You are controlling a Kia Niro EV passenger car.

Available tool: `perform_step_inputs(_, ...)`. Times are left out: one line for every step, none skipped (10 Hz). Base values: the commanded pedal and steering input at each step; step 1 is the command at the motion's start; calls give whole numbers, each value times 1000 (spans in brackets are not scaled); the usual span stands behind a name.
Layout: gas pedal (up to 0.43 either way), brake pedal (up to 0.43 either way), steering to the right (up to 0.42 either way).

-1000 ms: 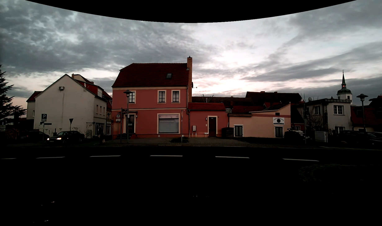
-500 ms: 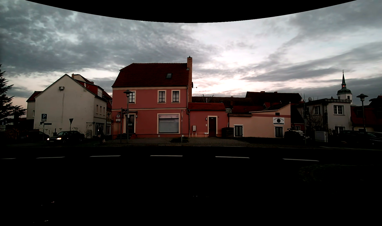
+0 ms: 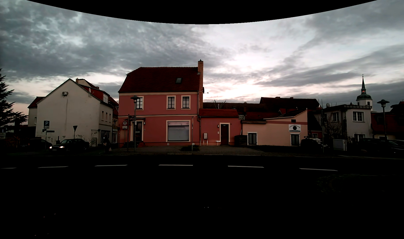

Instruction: Follow the waypoints while adhering to traffic rules and regulations

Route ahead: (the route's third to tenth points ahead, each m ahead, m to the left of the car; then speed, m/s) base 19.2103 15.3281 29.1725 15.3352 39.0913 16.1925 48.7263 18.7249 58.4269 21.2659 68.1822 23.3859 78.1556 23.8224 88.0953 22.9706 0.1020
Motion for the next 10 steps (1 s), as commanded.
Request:
perform_step_inputs(87, 0, -5)
perform_step_inputs(87, 0, -5)
perform_step_inputs(87, 0, -5)
perform_step_inputs(87, 0, -5)
perform_step_inputs(79, 0, -5)
perform_step_inputs(79, 0, -5)
perform_step_inputs(79, 0, -5)
perform_step_inputs(79, 0, -5)
perform_step_inputs(20, 0, -5)
perform_step_inputs(0, 0, -8)
